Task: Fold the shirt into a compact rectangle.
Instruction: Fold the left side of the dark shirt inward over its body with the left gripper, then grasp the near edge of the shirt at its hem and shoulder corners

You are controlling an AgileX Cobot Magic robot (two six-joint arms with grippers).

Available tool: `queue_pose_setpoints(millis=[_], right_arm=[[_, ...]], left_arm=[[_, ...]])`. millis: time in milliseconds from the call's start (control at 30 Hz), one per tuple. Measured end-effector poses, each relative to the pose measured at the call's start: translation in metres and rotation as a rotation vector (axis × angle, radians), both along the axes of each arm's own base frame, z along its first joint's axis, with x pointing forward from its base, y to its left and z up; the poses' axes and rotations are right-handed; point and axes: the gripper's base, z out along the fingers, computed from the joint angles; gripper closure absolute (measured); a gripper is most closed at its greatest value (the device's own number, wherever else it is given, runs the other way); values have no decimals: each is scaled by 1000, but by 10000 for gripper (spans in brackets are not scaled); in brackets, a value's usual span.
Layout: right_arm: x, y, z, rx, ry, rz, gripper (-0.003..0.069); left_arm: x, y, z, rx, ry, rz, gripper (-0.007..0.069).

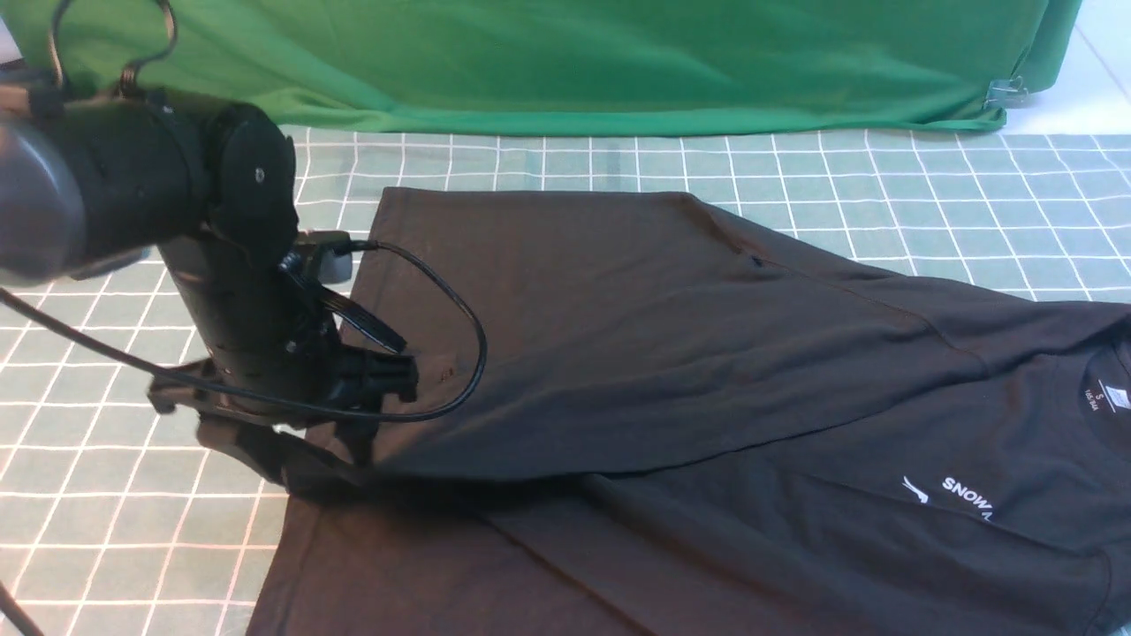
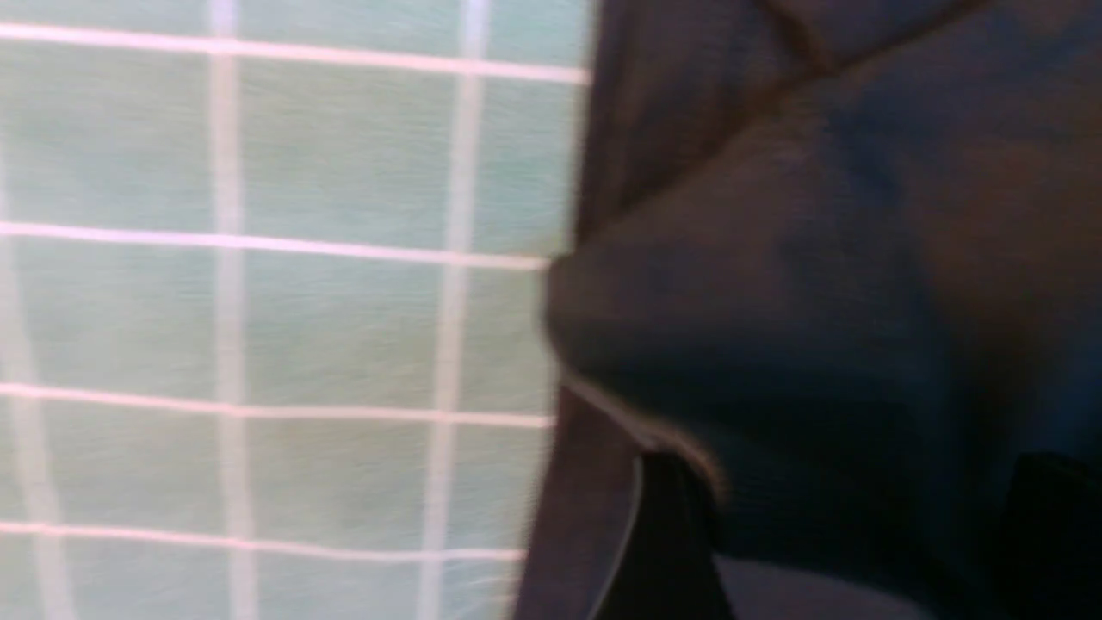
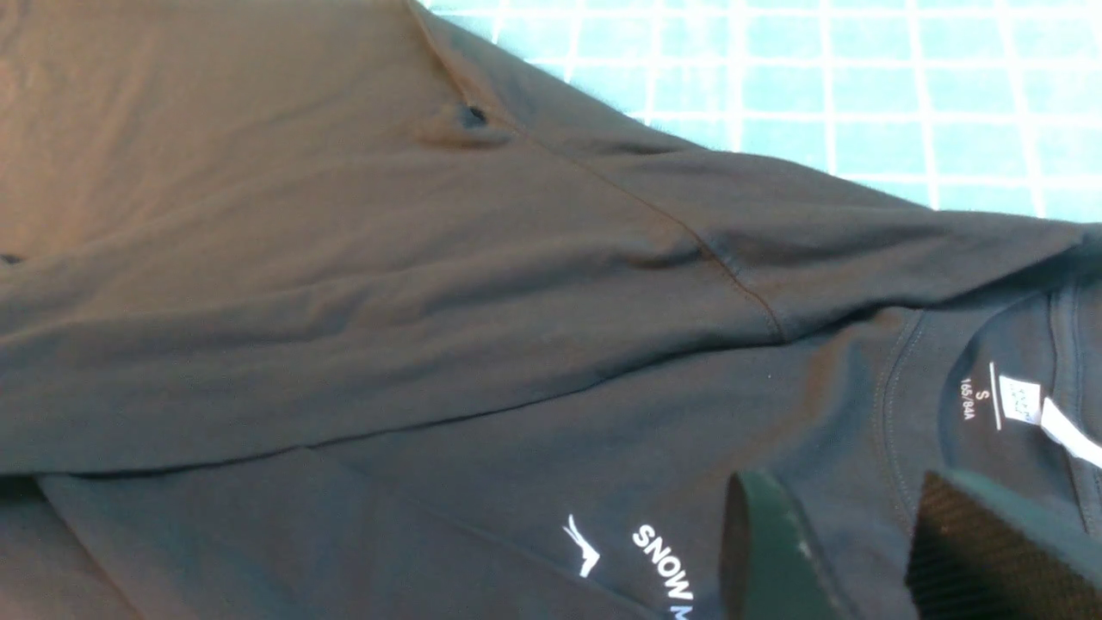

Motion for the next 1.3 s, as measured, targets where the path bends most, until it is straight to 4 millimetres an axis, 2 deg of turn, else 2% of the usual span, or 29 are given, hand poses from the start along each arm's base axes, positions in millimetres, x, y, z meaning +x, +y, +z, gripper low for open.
queue_pose_setpoints(millis=[133, 433, 533, 733, 867, 900, 967, 1033, 1133, 1300], right_arm=[[0, 0, 0, 0, 4, 1, 421], [0, 0, 0, 0, 6, 2, 421], [0, 0, 0, 0, 6, 2, 421], [0, 0, -1, 1, 8, 2, 421], [-1, 0, -1, 1, 14, 4, 421], [-1, 0, -1, 1, 14, 4, 421], [-1, 0, -1, 0, 16, 5, 421], [-1, 0, -1, 0, 17, 5, 421], [-1, 0, -1, 0, 17, 5, 421], [-1, 0, -1, 0, 17, 5, 421]], left_arm=[[1, -4, 0, -45, -8, 14, 170], [-2, -4, 1, -45, 16, -12, 99], [-10, 2, 2, 19, 83, -56, 97], [-29, 12, 8, 74, 90, -46, 102], [-69, 21, -10, 72, 181, -17, 132], [-71, 21, -12, 75, 191, -14, 133], [-94, 27, -28, 81, 221, 6, 152], [-109, 29, -42, 69, 231, 21, 166], [-120, 28, -59, 21, 205, 55, 185], [-121, 26, -65, -21, 166, 64, 217]])
